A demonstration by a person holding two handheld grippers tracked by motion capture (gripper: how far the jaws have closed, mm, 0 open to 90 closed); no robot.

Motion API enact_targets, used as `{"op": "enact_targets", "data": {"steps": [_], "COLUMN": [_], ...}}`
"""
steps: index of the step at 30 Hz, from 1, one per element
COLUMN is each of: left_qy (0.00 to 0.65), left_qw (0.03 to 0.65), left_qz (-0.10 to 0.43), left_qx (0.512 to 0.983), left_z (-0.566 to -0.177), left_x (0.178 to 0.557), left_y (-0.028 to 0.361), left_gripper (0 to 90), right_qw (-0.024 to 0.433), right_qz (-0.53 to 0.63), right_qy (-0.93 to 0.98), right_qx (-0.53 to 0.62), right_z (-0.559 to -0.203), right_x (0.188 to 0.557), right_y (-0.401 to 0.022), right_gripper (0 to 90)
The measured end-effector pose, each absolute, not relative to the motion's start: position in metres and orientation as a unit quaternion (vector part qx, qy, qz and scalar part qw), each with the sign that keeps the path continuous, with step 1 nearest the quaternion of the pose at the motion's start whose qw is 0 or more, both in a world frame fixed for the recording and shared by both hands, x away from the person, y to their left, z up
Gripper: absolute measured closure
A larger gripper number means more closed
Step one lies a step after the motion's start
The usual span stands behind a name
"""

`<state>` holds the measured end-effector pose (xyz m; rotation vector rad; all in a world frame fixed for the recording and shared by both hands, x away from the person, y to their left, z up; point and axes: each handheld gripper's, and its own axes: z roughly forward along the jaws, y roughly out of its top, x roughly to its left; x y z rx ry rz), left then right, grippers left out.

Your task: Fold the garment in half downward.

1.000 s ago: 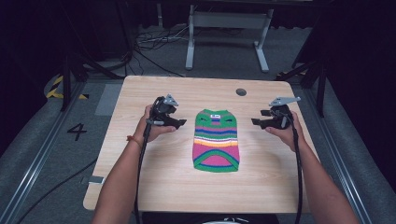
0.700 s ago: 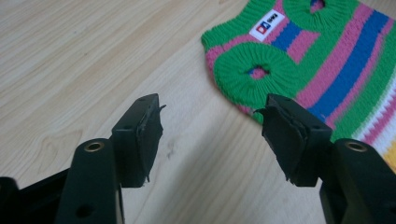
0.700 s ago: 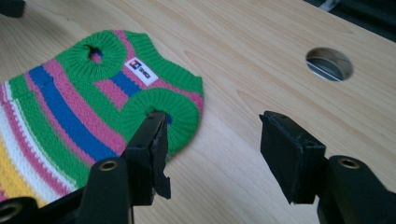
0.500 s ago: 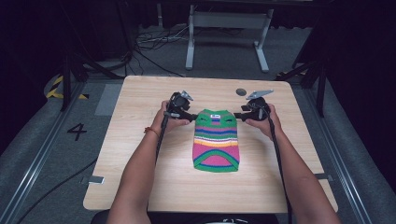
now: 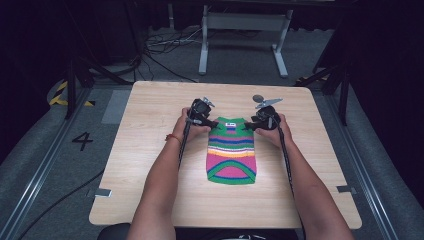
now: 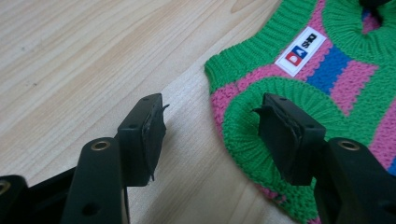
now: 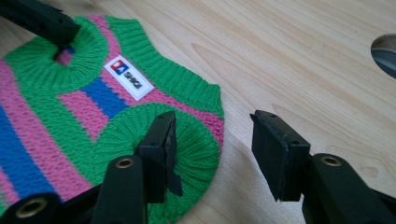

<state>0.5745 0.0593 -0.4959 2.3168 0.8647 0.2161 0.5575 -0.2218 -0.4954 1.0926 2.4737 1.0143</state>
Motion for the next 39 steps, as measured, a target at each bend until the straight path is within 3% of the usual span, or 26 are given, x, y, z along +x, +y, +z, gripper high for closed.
{"op": "enact_targets", "data": {"steps": [7,10,12,14,19,24,39], "left_qy": [0.339,0.337,0.330,0.323,0.320,0.315,0.285], "left_qw": [0.338,0.337,0.337,0.339,0.345,0.348,0.368], "left_qz": [0.078,0.078,0.079,0.074,0.057,0.061,0.117], "left_qx": [0.874,0.876,0.878,0.880,0.880,0.881,0.878], "left_z": [-0.501,-0.500,-0.500,-0.500,-0.499,-0.500,-0.469], "left_x": [0.573,0.571,0.569,0.568,0.567,0.566,0.547], "left_y": [0.061,0.060,0.057,0.056,0.055,0.055,0.058], "left_gripper": [42.2,46.6,48.9,55.6,71.3,81.1,83.5], "right_qw": [0.116,0.115,0.108,0.103,0.096,0.100,0.134], "right_qz": [0.351,0.352,0.356,0.355,0.354,0.355,0.397], "right_qy": [0.845,0.846,0.844,0.848,0.852,0.853,0.843], "right_qx": [0.386,0.385,0.387,0.381,0.374,0.368,0.337], "right_z": [-0.502,-0.502,-0.502,-0.502,-0.501,-0.500,-0.470], "right_x": [0.560,0.560,0.559,0.559,0.558,0.557,0.546], "right_y": [-0.221,-0.221,-0.220,-0.219,-0.216,-0.215,-0.215], "right_gripper": [53.6,55.0,60.9,68.7,78.7,83.8,84.9]}}
